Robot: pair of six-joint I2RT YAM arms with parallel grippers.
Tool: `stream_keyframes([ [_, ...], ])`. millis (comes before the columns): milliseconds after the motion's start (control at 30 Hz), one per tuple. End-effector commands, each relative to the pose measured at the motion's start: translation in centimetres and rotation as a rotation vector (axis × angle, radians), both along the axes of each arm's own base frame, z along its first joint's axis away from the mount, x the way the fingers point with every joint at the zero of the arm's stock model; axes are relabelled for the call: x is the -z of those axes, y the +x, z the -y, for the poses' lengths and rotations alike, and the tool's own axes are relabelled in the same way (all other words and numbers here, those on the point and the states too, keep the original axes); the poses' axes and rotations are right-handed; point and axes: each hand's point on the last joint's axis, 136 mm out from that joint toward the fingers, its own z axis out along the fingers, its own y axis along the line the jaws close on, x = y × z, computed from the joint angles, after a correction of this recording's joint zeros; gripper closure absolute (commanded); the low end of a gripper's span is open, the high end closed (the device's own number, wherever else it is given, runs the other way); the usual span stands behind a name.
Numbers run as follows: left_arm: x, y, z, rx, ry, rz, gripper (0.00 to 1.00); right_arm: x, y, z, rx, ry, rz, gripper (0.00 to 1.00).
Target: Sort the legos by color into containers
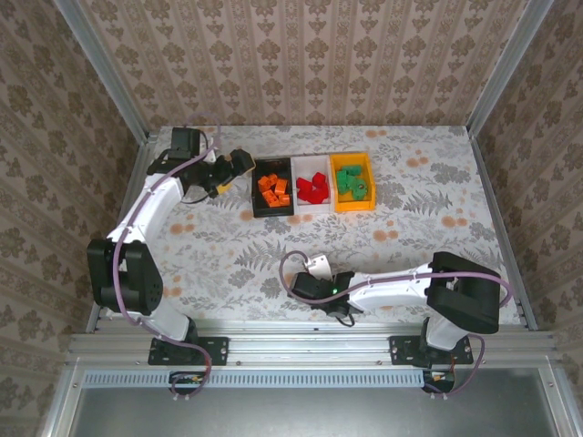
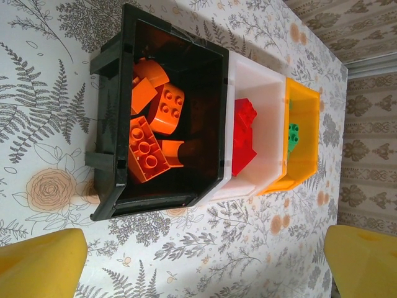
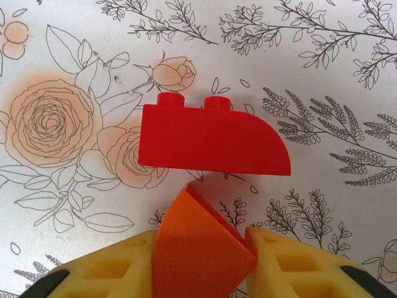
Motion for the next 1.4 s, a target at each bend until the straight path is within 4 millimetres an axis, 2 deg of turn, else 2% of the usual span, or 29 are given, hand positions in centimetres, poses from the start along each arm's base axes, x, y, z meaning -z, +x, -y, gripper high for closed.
stream_keyframes([
  [0, -1.8, -0.1, -0.5, -0.012, -0.027, 0.033, 0.0, -0.1, 0.7, 0.0, 0.011, -0.029, 0.018, 0.69],
  [333, -1.7, -0.2, -0.2, -0.01, -0.052, 0.026, 0.0, -2.1, -0.2, 0.3, -0.014, -0.038, 0.073, 0.71],
  [467, -1.4, -0.1, 0.2, -0.003, -0.075, 0.01, 0.0, -5.1, -0.6, -0.3, -0.046, -0.036, 0.126, 0.71],
  [600, -0.9, -0.1, 0.4, -0.002, -0.089, -0.01, 0.0, -8.7, 0.2, -1.7, -0.089, -0.001, 0.174, 0.71],
  [733, 0.1, 0.0, 0.5, -0.013, -0.095, -0.041, 0.0, -11.9, 3.8, -4.1, -0.131, 0.065, 0.204, 0.71],
  [900, 1.7, 0.4, 0.5, -0.028, -0.1, -0.082, 0.0, -13.7, 11.5, -7.3, -0.171, 0.125, 0.215, 0.71],
  [1000, 2.4, 0.5, 0.3, -0.039, -0.108, -0.104, 0.0, -13.4, 16.5, -8.7, -0.173, 0.153, 0.192, 0.71],
  [1100, 2.6, 0.5, 0.2, -0.048, -0.115, -0.107, 0.0, -12.9, 20.5, -9.9, -0.171, 0.138, 0.192, 0.71],
  [1267, 1.8, 0.6, 0.1, -0.035, -0.136, -0.1, 0.0, -11.8, 25.1, -10.8, -0.14, 0.113, 0.169, 0.71],
  [1367, 1.3, 0.9, -0.7, -0.057, -0.156, -0.097, 0.0, -10.1, 27.0, -10.6, -0.121, 0.083, 0.132, 0.7],
])
